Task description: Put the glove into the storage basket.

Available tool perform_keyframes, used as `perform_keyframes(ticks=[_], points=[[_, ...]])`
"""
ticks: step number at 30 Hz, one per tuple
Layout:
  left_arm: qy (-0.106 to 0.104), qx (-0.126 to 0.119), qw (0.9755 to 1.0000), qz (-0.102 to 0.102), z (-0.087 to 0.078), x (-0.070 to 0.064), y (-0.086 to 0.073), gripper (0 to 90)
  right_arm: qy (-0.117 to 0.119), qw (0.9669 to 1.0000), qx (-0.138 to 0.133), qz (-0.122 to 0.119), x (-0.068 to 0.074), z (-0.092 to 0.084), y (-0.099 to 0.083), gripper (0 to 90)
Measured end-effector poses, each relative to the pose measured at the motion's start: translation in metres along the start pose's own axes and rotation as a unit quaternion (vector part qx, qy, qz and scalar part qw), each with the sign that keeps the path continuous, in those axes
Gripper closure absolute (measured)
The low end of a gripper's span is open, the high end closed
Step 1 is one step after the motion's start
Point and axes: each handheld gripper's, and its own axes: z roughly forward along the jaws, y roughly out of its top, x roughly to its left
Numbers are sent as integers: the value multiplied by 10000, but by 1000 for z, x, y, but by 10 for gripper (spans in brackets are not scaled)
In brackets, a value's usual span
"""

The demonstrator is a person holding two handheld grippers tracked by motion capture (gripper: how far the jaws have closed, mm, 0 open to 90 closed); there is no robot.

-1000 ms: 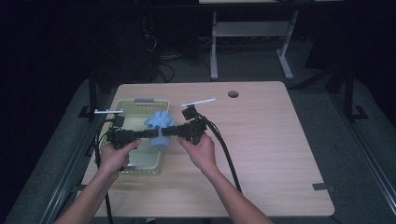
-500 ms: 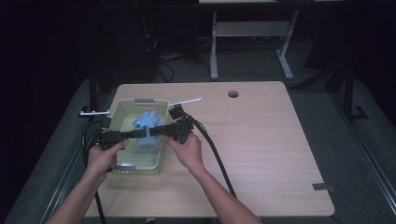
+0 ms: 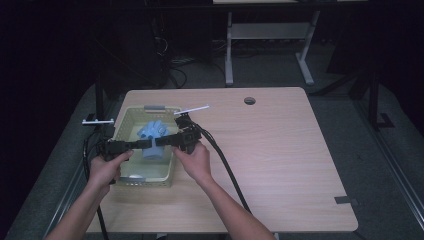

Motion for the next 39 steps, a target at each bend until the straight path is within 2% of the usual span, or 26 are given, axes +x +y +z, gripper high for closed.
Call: perform_keyframes(ticks=[8, 14, 20, 26, 30, 32, 35, 39], points=[[160, 90, 9998, -60, -4, 10, -3, 802, 22, 9999, 112, 108, -6, 16, -3, 773], [357, 123, 9993, -72, -7, 15, -4, 804, 60, 9995, 193, 230, -10, 25, -2, 760], [536, 169, 9984, -96, -7, 21, -4, 803, -45, 9993, 265, 245, -15, 33, -3, 757], [672, 261, 9974, -95, -4, 24, -4, 803, -94, 9993, 268, 246, -18, 29, -3, 734], [846, 394, 9956, -74, -1, 27, -3, 803, -124, 9994, 242, 203, -17, 24, -4, 732], [881, 435, 9950, -164, 1, 27, -3, 804, -104, 9995, 225, 193, -16, 22, -5, 732], [944, 509, 9942, -102, 4, 28, -2, 803, -92, 9996, 231, 160, -14, 20, -5, 732], [1136, 643, 9914, -86, 10, 27, -1, 803, -60, 9996, 248, 143, -13, 19, -6, 732]])
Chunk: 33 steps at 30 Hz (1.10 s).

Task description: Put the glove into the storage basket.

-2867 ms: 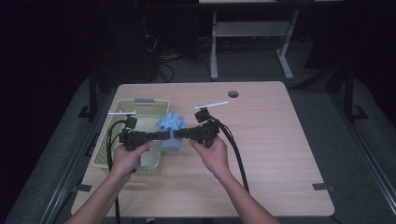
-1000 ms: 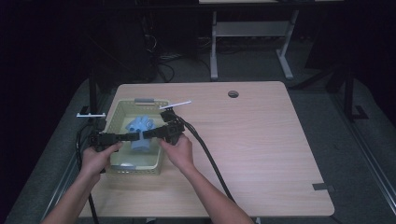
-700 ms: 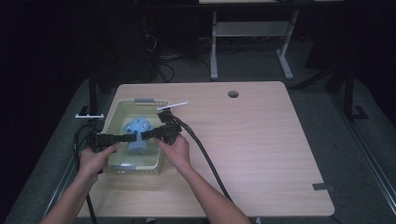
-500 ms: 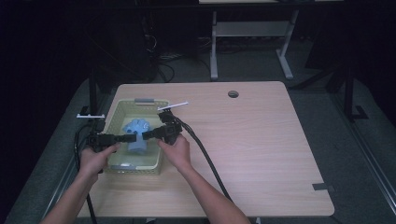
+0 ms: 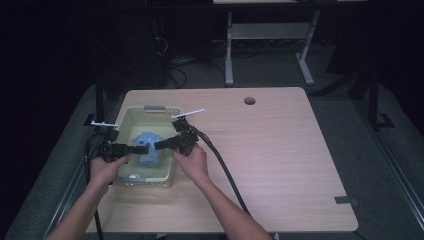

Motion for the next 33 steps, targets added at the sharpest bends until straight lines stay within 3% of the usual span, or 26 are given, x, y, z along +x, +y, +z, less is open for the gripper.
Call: perform_keyframes(ticks=[5, 13, 18, 23, 26, 29, 31, 33], points=[[326, 161, 9993, 113, 3, -1, 4, 802, 20, 10000, -12, -15, 1, -2, -1, 724], [624, 351, 9974, 40, 8, 4, 7, 801, 45, 10000, -22, -25, 1, -7, -2, 721], [857, 539, 9949, -22, 12, 8, 8, 796, -9, 10000, -29, -18, -1, -8, -1, 715], [1147, 832, 9899, -52, 18, 11, 8, 783, -24, 10000, -22, -8, 0, -8, -2, 705], [1440, 1046, 9840, 100, 21, 7, 11, 752, -31, 10000, -21, -12, 0, -8, -2, 704], [1569, 1049, 9820, 84, 22, 8, 12, 682, -49, 10000, -36, -32, 0, -8, -2, 701], [1604, 994, 9820, 15, 20, 8, 13, 625, -59, 10000, -20, -26, 0, -8, -2, 699], [1629, 926, 9823, 72, 17, 8, 14, 590, -79, 9999, -28, -90, -1, -7, -2, 693]])
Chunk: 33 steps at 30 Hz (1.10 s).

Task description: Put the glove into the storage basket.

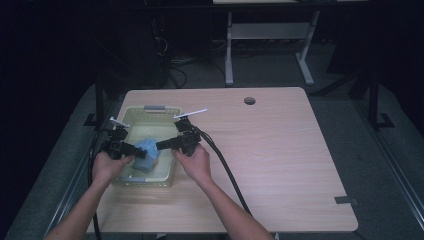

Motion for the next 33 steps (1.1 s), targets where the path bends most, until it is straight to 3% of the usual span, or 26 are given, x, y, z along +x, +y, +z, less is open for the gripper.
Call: perform_keyframes(ticks=[3, 8, 11, 15, 18, 25, 29, 33], points=[[47, -184, 9998, -47, -7, 1, 1, 560, -31, 10000, 37, 27, 0, 1, -1, 688], [194, -351, 9992, 52, -20, 0, 4, 543, -43, 10000, 33, 22, 0, 1, -1, 679], [247, -328, 9990, 178, -20, -2, 6, 583, -59, 10000, 23, -23, 0, 1, -1, 675], [406, -69, 9988, 277, -9, -5, 7, 691, -70, 9999, 63, -57, 1, 1, -1, 675], [674, 118, 9966, 455, -2, -4, 9, 696, -73, 9999, 42, -69, 2, 0, -2, 674], [811, 488, 9944, 469, 15, -7, 14, 658, -102, 9999, 61, -105, 0, -3, -3, 669], [801, 308, 9954, 424, 11, -6, 15, 583, -132, 9998, 41, -112, 0, -6, -4, 666], [633, 46, 9975, 315, -1, -4, 16, 562, -149, 9998, 10, -97, -1, -9, -4, 661]])
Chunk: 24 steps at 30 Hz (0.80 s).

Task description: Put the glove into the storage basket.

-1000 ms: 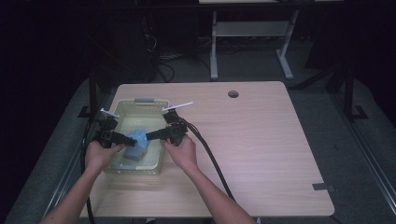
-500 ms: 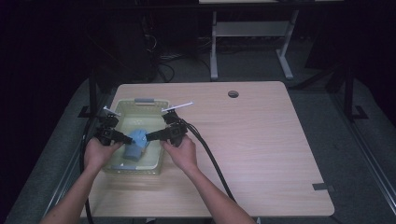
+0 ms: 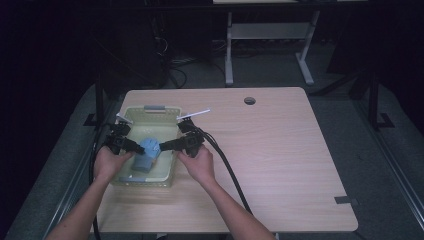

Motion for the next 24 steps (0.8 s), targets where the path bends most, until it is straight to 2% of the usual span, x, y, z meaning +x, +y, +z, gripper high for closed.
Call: perform_keyframes(ticks=[4, 11, 14, 20, 24], points=[[-303, -184, 9993, -91, -8, 1, -1, 547, 13, 10000, -45, 31, 0, -4, -1, 655], [-446, -399, 9982, -35, -16, -2, -2, 539, -41, 9999, -113, 66, -4, -13, -2, 642], [-656, -563, 9963, -26, -19, -3, -1, 526, -52, 9999, -142, 75, -6, -17, -2, 630], [-805, -705, 9942, 34, -25, -8, 0, 519, -108, 9998, -162, 67, -7, -25, -1, 614], [-951, -869, 9917, 20, -28, -9, 0, 495, -123, 9997, -182, 89, -9, -29, -1, 596]])
